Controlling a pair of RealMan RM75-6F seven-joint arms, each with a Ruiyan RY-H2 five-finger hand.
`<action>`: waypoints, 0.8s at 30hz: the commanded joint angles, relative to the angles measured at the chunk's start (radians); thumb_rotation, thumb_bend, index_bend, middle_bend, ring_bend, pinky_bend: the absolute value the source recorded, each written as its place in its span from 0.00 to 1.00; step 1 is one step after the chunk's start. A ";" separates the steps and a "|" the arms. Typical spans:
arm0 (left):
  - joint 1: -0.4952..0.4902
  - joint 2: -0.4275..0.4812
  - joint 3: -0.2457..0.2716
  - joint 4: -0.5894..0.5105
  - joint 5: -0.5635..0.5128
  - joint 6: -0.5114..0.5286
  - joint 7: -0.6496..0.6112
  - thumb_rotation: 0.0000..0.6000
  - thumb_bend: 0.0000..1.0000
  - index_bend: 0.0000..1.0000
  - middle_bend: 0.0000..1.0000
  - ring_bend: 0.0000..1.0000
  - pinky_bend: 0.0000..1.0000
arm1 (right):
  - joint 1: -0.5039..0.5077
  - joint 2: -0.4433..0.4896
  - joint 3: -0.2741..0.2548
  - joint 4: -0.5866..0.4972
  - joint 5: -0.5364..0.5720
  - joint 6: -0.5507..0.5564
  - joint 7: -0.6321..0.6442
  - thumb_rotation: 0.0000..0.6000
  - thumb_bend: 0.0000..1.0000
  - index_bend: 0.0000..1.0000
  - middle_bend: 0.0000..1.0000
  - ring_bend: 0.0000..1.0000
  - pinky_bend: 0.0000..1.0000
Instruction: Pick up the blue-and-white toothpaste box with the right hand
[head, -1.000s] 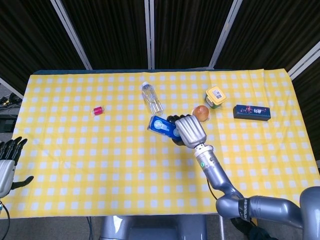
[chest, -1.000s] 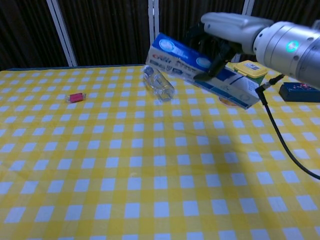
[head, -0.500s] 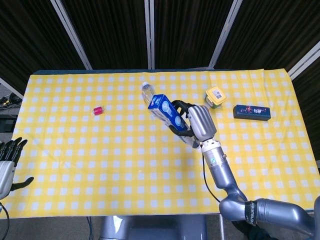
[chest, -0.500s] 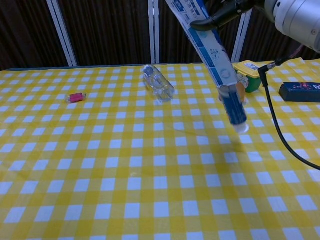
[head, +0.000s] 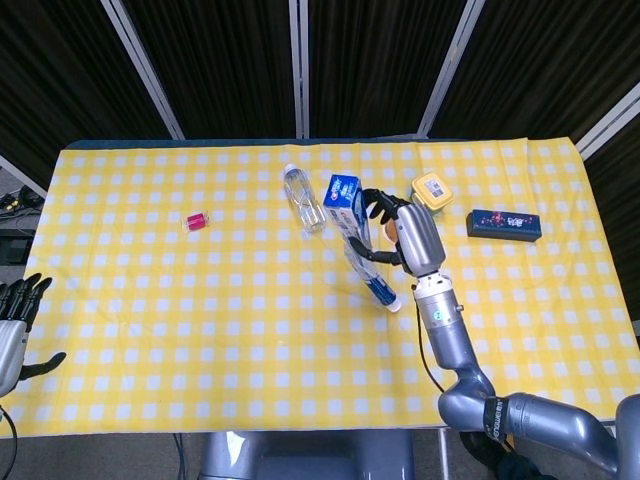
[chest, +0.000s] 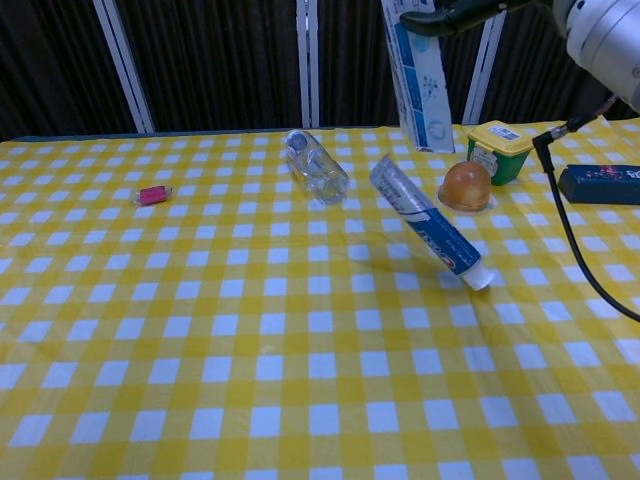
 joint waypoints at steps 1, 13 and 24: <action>0.000 0.000 0.000 0.000 -0.001 0.000 -0.001 1.00 0.00 0.00 0.00 0.00 0.00 | 0.011 0.007 0.013 0.024 -0.040 0.025 -0.012 1.00 0.27 0.45 0.52 0.50 0.54; 0.001 0.001 -0.001 0.000 0.000 0.003 -0.001 1.00 0.00 0.00 0.00 0.00 0.00 | 0.000 0.155 -0.138 0.140 -0.262 -0.012 -0.168 1.00 0.27 0.45 0.53 0.50 0.54; -0.001 -0.010 0.004 -0.003 0.002 0.000 0.025 1.00 0.00 0.00 0.00 0.00 0.00 | -0.048 0.187 -0.350 0.265 -0.430 -0.084 -0.324 1.00 0.27 0.45 0.53 0.50 0.54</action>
